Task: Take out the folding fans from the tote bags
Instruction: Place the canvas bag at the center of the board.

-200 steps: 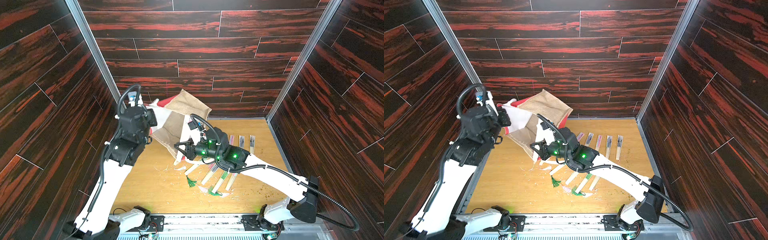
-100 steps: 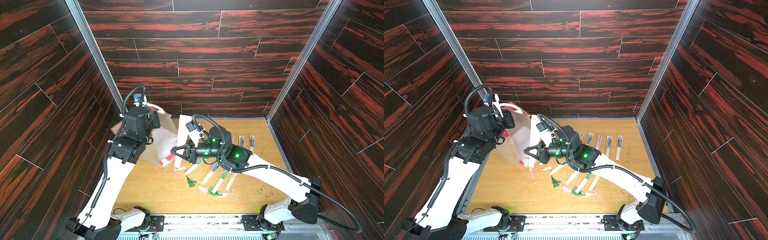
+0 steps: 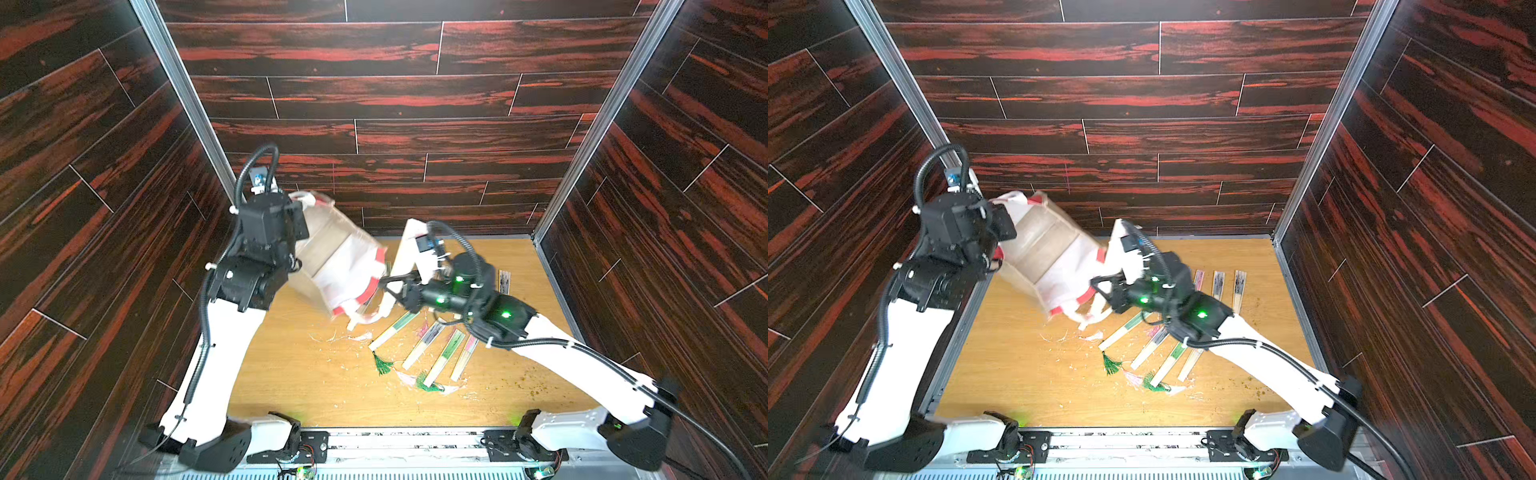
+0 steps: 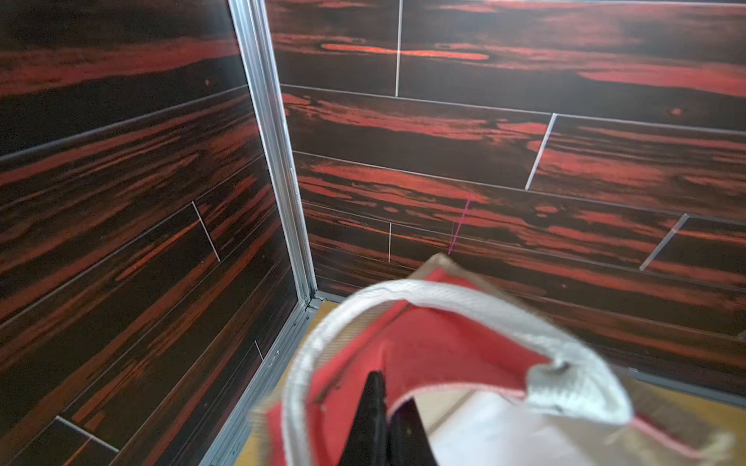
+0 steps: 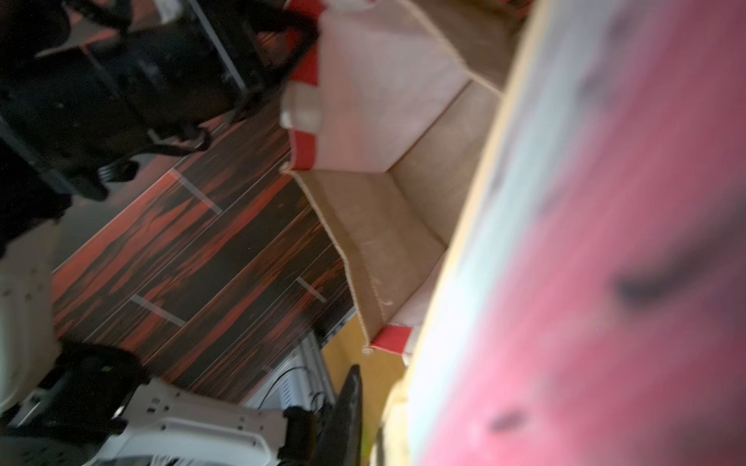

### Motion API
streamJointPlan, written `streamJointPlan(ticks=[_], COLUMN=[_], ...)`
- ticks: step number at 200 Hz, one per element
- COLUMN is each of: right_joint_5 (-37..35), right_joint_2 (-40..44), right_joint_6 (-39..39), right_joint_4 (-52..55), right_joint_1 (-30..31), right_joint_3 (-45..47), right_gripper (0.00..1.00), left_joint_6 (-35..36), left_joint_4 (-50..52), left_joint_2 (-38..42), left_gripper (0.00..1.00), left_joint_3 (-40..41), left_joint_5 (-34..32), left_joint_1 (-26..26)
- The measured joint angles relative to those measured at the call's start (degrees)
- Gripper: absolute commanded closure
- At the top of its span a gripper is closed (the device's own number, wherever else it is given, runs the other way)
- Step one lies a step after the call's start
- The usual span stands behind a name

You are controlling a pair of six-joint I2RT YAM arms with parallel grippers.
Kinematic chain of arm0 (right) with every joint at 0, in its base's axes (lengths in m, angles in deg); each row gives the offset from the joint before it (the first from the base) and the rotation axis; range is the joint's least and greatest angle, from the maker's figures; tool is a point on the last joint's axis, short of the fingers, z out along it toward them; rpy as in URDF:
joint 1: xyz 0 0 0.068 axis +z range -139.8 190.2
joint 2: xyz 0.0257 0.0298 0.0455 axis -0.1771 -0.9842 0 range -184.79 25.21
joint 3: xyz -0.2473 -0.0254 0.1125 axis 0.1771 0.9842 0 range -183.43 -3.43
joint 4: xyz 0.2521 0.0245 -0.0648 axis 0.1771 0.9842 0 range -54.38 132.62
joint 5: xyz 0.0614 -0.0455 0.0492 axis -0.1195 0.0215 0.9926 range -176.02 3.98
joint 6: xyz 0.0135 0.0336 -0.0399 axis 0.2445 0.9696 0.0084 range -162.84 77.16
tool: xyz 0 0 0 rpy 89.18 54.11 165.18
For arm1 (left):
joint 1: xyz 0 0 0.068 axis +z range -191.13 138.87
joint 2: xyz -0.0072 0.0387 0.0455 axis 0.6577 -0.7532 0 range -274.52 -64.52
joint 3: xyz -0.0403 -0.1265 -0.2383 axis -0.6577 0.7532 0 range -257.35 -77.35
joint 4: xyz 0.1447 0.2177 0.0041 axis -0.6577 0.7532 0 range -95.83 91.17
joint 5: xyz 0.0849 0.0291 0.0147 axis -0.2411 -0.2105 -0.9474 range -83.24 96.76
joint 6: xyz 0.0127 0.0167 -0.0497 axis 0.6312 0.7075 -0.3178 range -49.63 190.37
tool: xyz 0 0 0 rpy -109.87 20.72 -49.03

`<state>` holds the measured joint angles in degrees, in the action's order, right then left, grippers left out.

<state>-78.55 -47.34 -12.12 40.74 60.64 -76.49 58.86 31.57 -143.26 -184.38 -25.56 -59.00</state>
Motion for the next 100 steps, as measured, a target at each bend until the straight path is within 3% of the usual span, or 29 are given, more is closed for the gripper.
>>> streamJointPlan(ticks=[100], right_joint_5=[-13.1], right_joint_2=[8.2], right_joint_6=[1.8], right_joint_4=[7.8], right_joint_1=[-1.4], right_joint_3=[5.9], right_gripper=[1.0], left_joint_6=[-16.9], left_joint_4=[5.6], left_joint_2=[-15.7], left_gripper=[1.0], left_joint_3=[-9.0], left_joint_5=[4.3], left_joint_1=[3.0])
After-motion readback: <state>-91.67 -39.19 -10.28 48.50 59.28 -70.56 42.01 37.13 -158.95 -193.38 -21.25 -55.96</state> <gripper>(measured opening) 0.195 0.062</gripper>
